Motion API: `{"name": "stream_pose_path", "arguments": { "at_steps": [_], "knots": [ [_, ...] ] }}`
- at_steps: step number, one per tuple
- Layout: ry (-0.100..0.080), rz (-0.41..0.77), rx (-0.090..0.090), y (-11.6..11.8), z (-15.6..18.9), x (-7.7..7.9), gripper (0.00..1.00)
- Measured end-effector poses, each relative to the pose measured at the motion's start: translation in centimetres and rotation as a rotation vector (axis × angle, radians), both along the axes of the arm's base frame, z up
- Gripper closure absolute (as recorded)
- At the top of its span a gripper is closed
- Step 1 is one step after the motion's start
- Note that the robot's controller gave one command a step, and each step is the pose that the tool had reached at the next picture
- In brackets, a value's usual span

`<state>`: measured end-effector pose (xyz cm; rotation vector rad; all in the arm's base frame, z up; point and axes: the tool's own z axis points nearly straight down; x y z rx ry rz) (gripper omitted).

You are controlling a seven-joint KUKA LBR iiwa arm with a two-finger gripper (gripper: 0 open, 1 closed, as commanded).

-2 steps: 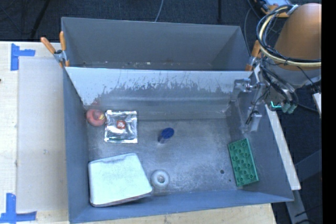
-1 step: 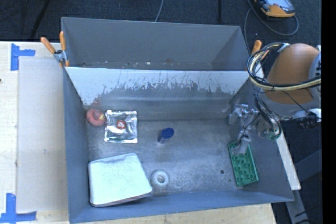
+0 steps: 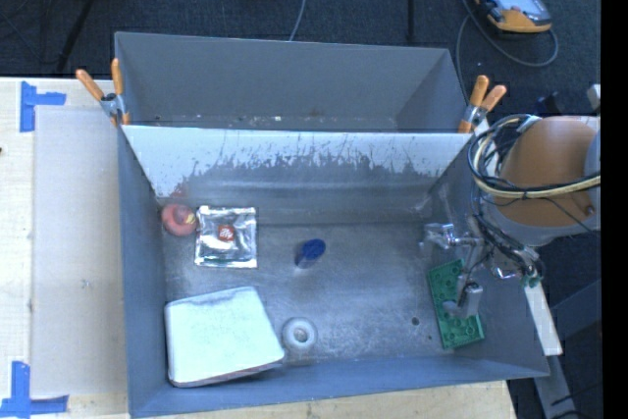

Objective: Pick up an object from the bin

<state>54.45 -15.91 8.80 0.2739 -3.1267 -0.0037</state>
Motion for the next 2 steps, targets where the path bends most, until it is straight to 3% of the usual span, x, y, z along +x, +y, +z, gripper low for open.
{"name": "stream_pose_path", "arguments": {
  "at_steps": [1,2],
  "knots": [
    [-0.003,0.003,-0.001,0.06,0.13,0.11,1.00],
    [-0.003,0.005,-0.001,0.09,0.10,0.12,0.00]
  ]
}}
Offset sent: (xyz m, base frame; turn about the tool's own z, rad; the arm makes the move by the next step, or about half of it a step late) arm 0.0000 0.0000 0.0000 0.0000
